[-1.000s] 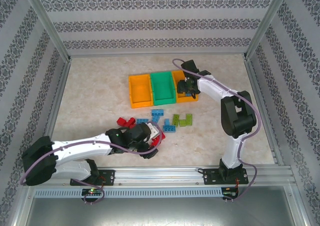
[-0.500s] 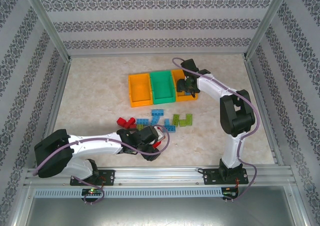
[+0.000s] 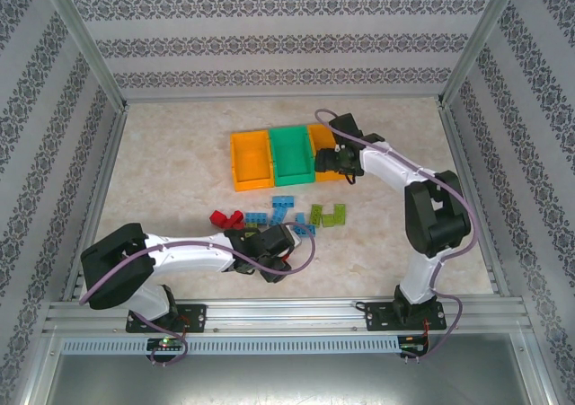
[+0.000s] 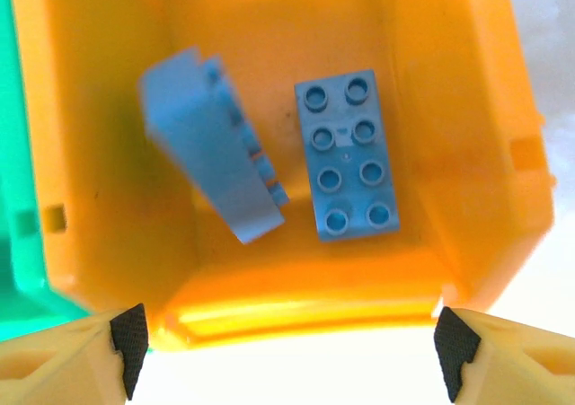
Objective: Sort the legos into containers by color
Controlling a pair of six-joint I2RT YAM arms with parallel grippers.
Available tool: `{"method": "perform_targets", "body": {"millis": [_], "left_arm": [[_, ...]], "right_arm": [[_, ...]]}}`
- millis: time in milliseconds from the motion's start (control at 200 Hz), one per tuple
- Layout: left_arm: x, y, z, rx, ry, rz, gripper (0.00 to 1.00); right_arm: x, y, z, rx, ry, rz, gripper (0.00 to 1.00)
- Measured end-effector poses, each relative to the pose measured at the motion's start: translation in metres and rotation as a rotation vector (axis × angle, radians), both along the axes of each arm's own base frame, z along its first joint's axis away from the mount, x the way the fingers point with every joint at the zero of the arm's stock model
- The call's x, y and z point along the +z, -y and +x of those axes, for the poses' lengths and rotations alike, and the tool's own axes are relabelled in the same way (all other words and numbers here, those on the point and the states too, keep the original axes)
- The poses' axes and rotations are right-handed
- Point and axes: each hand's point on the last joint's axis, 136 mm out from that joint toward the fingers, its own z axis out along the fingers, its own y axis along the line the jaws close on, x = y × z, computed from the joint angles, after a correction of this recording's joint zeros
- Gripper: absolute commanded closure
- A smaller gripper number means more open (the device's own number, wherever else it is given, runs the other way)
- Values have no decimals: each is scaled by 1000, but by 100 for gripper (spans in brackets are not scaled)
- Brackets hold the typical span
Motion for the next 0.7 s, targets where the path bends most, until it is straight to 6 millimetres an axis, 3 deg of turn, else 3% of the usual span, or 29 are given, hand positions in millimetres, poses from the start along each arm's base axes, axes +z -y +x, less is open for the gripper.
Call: {"method": "perform_targets", "body": {"millis": [210, 380, 515, 699], "left_arm": [[1, 2, 1, -8, 8, -8, 71], [6, 3, 2, -6, 16, -25, 78], [25, 7, 4, -5, 45, -77, 80], [45, 5, 7, 4, 77, -101, 80]], "right_arm": [[28, 2, -14, 4, 73, 30, 10], [46, 15, -29, -15, 143, 19, 6], [46, 25, -42, -31, 166, 0, 6], [31, 35, -60, -39, 150, -21, 8]]}}
